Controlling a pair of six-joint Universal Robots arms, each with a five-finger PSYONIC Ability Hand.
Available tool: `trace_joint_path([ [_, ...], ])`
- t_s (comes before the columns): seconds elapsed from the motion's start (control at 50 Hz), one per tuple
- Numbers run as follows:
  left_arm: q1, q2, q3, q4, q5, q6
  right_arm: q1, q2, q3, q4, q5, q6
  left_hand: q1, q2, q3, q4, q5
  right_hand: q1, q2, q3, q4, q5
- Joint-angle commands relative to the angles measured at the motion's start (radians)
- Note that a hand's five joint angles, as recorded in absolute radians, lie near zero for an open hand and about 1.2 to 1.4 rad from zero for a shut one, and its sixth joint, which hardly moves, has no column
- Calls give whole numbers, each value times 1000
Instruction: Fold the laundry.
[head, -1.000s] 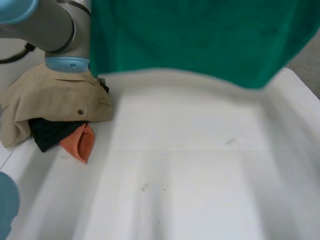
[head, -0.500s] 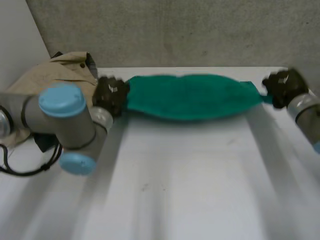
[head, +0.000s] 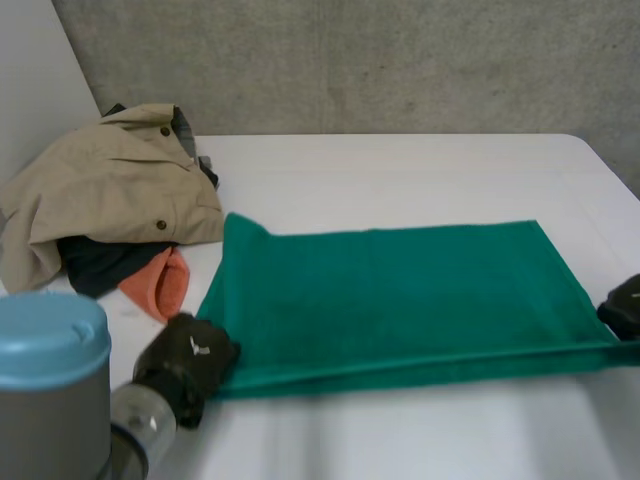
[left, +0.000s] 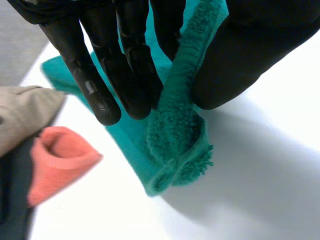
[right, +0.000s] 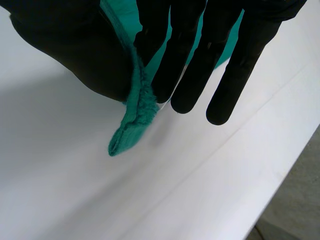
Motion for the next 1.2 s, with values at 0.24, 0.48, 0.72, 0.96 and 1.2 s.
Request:
trace_joint_path([
  [0.24, -8, -489, 561, 184, -27, 8, 167, 283, -222, -391, 28, 184, 251, 198, 203, 195, 221, 267, 209, 200, 197, 190],
  [0.48, 27, -710, 875, 307, -73, 193, 238, 526, -409, -801, 37, 198, 251, 198, 203, 195, 221, 267, 209, 200, 197, 190],
  [0.72, 53, -830, 1045, 364, -92, 304, 281, 707, -576, -867, 40, 204, 251, 198, 203, 195, 221, 267, 209, 200, 197, 190],
  [0.96, -3, -743, 1002, 407, -86, 284, 279, 525, -505, -774, 114, 445, -970, -1024, -1019, -1027, -1001, -955, -1012, -1022, -1025, -1032],
  [1.2, 0, -559, 729, 401, -81, 130, 101, 367, -320, -433, -111, 468, -970, -1024, -1019, -1027, -1001, -881, -938, -947, -950, -957],
])
